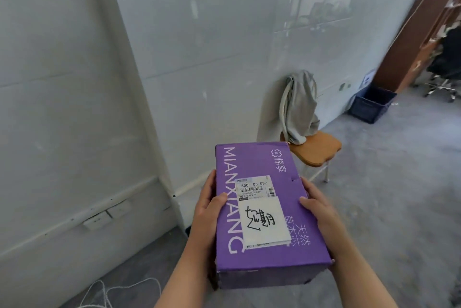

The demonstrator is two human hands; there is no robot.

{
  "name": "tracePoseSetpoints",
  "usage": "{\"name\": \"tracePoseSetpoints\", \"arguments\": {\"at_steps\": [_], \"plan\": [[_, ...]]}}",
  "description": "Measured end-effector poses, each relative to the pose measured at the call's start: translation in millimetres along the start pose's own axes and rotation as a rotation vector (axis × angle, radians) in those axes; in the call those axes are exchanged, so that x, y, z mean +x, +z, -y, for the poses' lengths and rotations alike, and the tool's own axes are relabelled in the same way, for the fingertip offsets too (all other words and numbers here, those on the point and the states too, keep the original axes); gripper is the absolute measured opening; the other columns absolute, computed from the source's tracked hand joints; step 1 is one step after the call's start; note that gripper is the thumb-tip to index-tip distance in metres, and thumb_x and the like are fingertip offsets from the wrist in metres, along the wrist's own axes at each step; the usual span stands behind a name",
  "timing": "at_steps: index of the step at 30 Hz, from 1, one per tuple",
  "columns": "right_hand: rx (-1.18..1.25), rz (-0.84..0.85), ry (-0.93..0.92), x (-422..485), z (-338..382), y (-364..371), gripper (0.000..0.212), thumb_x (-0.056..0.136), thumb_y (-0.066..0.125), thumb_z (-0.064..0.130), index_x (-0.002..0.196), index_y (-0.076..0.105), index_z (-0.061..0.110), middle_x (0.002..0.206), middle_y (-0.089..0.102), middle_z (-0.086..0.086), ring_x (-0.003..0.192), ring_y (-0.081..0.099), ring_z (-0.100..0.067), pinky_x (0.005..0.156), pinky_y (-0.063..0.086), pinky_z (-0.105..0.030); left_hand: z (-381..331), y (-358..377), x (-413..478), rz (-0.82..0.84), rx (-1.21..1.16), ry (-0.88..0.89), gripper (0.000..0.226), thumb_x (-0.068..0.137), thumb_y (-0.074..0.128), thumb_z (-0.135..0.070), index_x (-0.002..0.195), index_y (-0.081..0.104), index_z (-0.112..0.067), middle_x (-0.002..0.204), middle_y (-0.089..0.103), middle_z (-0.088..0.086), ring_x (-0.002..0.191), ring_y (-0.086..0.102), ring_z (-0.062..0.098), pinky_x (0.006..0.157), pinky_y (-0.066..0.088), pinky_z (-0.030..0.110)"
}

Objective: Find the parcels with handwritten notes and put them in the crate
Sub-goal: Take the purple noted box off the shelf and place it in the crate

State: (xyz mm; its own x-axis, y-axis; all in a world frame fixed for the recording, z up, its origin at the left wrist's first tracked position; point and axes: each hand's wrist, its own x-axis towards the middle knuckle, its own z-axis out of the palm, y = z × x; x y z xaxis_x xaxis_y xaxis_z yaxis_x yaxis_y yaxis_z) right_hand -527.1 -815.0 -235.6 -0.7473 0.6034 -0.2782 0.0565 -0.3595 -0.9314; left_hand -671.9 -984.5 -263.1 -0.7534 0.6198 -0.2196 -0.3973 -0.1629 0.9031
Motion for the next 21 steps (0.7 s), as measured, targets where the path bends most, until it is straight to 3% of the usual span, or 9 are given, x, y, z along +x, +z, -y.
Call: {"name": "tracePoseSetpoints", "arguments": {"at_steps": [4,8,12,15,21], "plan": [[-0.035,0.039,0.046,40.4,-6.1,21.7,0.041,0.099,0.047,0.005,0.129,0.056,0.031,0.104,0.076,-0.015,0.072,0.075,-0.028,0.051,0.06,-0.033,-5.7,-20.7,24.8,-0.056,-0.018,0.009,0.045,0.1,0.05,-0.011,0.135,0.047,-0.04,0.114,0.074,0.005,0.101,0.07,0.043,0.085,0.058,0.055],[-0.074,0.078,0.088,78.6,-13.4,31.8,0.041,0.099,0.048,0.007,0.13,0.057,0.033,0.106,0.076,-0.014,0.077,0.075,-0.03,0.054,0.061,-0.035,-1.1,-33.2,45.4,-0.109,-0.053,-0.013,0.044,0.1,0.05,-0.013,0.125,0.047,-0.049,0.106,0.076,0.003,0.091,0.074,0.035,0.07,0.063,0.045],[-0.105,0.14,0.134,117.8,-22.7,29.3,0.04,0.099,0.049,0.007,0.128,0.059,0.034,0.106,0.076,-0.015,0.076,0.075,-0.032,0.055,0.061,-0.037,13.2,-35.8,69.3,-0.174,-0.061,-0.045,0.043,0.1,0.05,-0.015,0.122,0.048,-0.051,0.108,0.075,0.008,0.095,0.072,0.041,0.077,0.061,0.051],[-0.109,0.15,0.179,155.9,-32.6,18.8,0.04,0.099,0.05,0.008,0.127,0.06,0.036,0.109,0.075,-0.016,0.077,0.075,-0.033,0.057,0.062,-0.039,28.0,-32.2,95.1,-0.23,-0.046,-0.046,0.045,0.1,0.049,-0.014,0.131,0.046,-0.046,0.111,0.074,0.01,0.097,0.071,0.043,0.079,0.061,0.053],[-0.129,0.27,0.271,247.1,-50.8,-16.3,0.042,0.099,0.05,0.007,0.132,0.058,0.033,0.114,0.074,-0.016,0.08,0.074,-0.035,0.057,0.062,-0.039,63.6,-6.8,151.4,-0.402,-0.047,-0.08,0.049,0.099,0.048,-0.01,0.135,0.044,-0.042,0.108,0.074,0.014,0.086,0.074,0.038,0.068,0.062,0.046]]}}
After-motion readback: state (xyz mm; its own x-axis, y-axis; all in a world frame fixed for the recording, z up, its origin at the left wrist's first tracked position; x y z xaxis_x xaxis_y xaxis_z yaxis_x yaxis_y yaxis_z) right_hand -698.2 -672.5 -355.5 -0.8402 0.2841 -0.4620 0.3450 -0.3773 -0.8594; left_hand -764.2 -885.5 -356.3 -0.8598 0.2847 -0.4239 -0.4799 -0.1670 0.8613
